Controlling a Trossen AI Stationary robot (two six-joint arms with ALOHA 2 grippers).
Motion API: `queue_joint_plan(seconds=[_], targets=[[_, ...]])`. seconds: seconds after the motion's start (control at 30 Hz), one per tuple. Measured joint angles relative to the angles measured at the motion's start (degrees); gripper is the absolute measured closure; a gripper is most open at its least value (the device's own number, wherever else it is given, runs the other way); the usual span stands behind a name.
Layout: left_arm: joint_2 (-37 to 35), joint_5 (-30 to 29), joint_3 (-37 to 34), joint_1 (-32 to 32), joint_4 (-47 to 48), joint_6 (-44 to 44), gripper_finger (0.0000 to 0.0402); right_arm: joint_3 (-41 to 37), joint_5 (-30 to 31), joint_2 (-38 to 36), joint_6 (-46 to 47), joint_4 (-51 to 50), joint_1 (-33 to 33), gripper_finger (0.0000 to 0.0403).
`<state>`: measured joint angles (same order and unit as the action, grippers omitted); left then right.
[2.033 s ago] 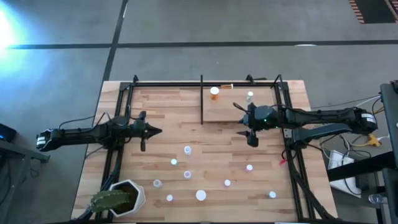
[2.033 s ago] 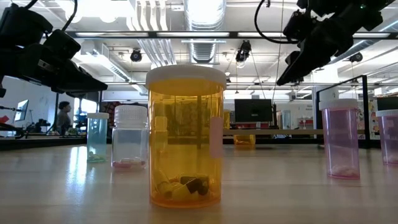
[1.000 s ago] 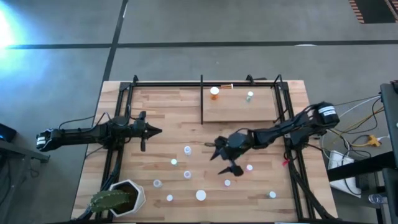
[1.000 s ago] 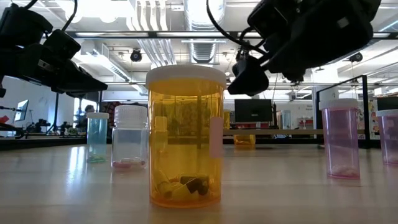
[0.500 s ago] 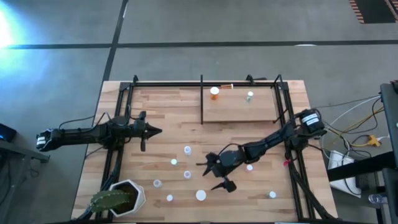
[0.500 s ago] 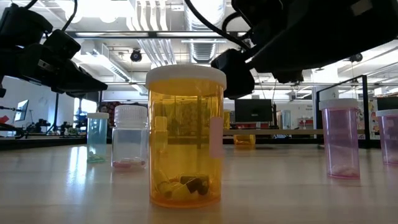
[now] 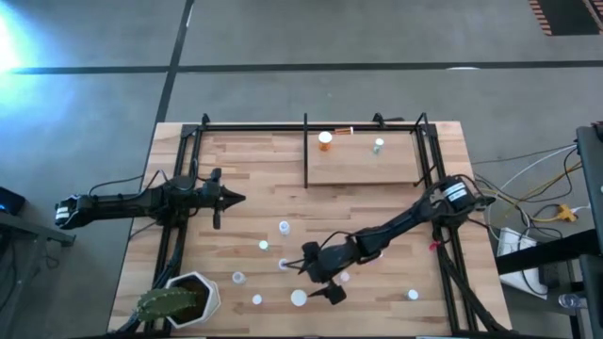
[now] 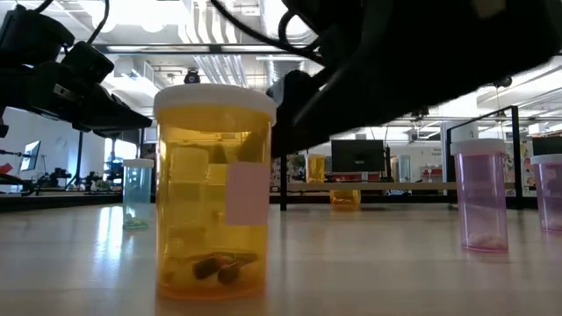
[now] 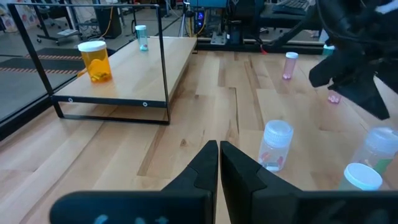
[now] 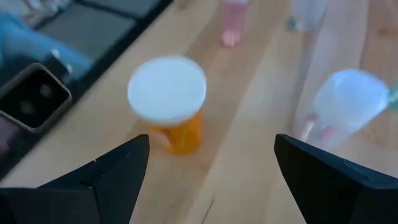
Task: Pick and place medicine bottles onto shelf by color
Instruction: Put the bottom orange pill bottle on the shelf
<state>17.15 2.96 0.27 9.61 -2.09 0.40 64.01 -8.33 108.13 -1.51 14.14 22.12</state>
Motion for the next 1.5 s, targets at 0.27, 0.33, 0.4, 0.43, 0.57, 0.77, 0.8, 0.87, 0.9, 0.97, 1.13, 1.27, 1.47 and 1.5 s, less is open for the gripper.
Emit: queue_joint_plan(seconds=[0.27, 0.33, 0.4, 0.43, 0.57, 0.77, 0.8, 0.87, 0.9, 0.97, 1.13, 1.27, 1.47, 1.5], targets=[[-0.02, 0.0, 0.0, 0.0, -0.33, 0.0, 0.0402, 4.21, 3.89, 0.84, -2.26, -5.48, 1.62, 0.0067], [0.01, 0.0, -0.01, 0.02, -0.41, 0.01, 0.0402, 4.19, 3.91, 0.52, -2.61, -5.44, 1.95, 0.0067], [0.11, 0.0, -0.01, 0.01, -0.39, 0.01, 0.0402, 4.17, 3.93, 0.4, -2.84, -5.02, 2.29, 0.0067], [0.08, 0.0, -0.02, 0.02, -0.4, 0.0, 0.0402, 4.17, 3.94, 0.4, -2.84, -4.84, 2.44, 0.0067], [0.0, 0.0, -0.01, 0.02, -0.4, 0.0, 0.0402, 4.15, 4.02, 1.58, -2.33, -1.6, 3.0, 0.0067], [0.02, 0.0, 0.0, 0.0, -0.44, 0.0, 0.0402, 4.99, 5.94, 5.09, -1.53, 3.38, 3.68, 0.0067], [-0.04, 0.0, 0.0, 0.0, -0.35, 0.02, 0.0402, 5.35, 5.96, 5.68, -1.52, 3.85, 3.77, 0.0067], [0.07, 0.0, 0.0, 0.02, -0.45, 0.02, 0.0402, 6.25, 5.98, 6.93, -1.45, 4.34, 3.86, 0.0067], [0.03, 0.0, 0.0, 0.0, -0.39, 0.01, 0.0402, 6.81, 5.98, 7.52, -1.39, 4.66, 3.92, 0.0067], [0.14, 0.0, 0.0, 0.02, -0.46, 0.02, 0.0402, 7.68, 6.07, 8.41, -1.27, 4.22, 4.11, 0.0067], [0.17, 0.0, -0.01, 0.01, -0.38, 0.02, 0.0402, 9.59, 6.85, 8.88, -1.06, 4.5, 4.34, 0.0083], [0.33, 0.0, -0.02, 0.02, -0.37, 0.02, 0.0402, 9.57, 6.88, 8.88, -0.29, 3.81, 4.3, 0.0119], [0.46, 0.0, -0.01, 0.01, -0.39, 0.01, 0.0402, 9.55, 6.88, 8.88, 0.52, 2.56, 4.28, 0.0182], [0.46, 0.0, 0.0, 0.0, -0.42, 0.02, 0.0402, 9.55, 6.89, 8.65, 0.68, 1.97, 4.28, 0.0189]])
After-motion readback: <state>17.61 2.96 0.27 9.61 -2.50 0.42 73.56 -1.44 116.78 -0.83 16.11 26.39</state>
